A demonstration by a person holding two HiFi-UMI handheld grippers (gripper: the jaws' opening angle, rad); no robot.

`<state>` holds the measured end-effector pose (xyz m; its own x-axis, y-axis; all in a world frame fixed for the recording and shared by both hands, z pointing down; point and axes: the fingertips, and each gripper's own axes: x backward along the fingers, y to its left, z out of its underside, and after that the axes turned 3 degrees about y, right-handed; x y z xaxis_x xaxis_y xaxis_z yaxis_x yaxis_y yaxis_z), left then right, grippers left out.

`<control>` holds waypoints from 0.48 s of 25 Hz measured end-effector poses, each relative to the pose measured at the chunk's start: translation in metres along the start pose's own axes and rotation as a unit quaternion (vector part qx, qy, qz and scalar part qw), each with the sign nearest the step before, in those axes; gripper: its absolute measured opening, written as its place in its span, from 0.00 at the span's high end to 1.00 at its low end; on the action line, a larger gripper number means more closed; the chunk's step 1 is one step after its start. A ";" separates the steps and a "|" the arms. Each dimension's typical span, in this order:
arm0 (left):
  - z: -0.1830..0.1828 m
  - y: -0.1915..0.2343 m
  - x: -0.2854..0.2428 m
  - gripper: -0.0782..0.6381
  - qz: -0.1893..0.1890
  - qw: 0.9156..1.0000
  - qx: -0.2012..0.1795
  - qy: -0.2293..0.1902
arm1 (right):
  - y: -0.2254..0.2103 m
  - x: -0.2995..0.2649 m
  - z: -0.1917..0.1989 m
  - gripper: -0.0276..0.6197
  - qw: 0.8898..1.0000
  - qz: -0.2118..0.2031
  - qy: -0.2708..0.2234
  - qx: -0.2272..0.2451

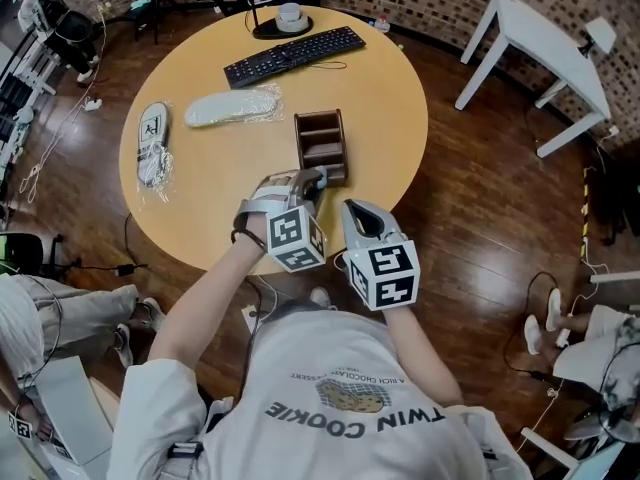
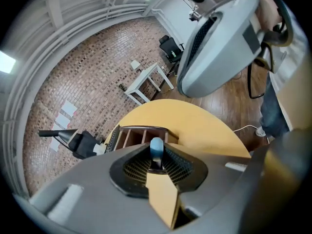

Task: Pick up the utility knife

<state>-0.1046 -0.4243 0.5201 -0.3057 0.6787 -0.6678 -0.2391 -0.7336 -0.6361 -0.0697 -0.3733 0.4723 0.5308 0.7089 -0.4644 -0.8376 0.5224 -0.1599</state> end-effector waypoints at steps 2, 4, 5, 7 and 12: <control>-0.007 0.001 0.010 0.79 -0.006 1.000 0.018 -0.005 | 0.002 0.007 0.000 0.95 1.000 -0.004 0.001 0.004; -0.013 -0.002 0.020 0.79 -0.011 0.999 0.037 -0.010 | 0.004 0.015 0.000 0.95 1.000 -0.008 0.000 0.007; -0.017 -0.003 0.025 0.79 -0.014 0.999 0.048 -0.014 | 0.004 0.019 0.001 0.95 1.000 -0.010 -0.001 0.009; -0.023 -0.004 0.036 0.79 -0.022 0.997 0.074 -0.020 | 0.005 0.027 0.002 0.95 1.000 -0.014 -0.003 0.013; -0.039 -0.009 0.069 0.79 -0.045 0.988 0.143 -0.037 | 0.008 0.053 0.003 0.95 0.999 -0.028 -0.008 0.022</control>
<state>-0.0875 -0.3697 0.4652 -0.3352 0.7450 -0.5768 -0.5159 -0.6574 -0.5492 -0.0483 -0.3304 0.4492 0.5791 0.6851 -0.4419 -0.8001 0.5816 -0.1468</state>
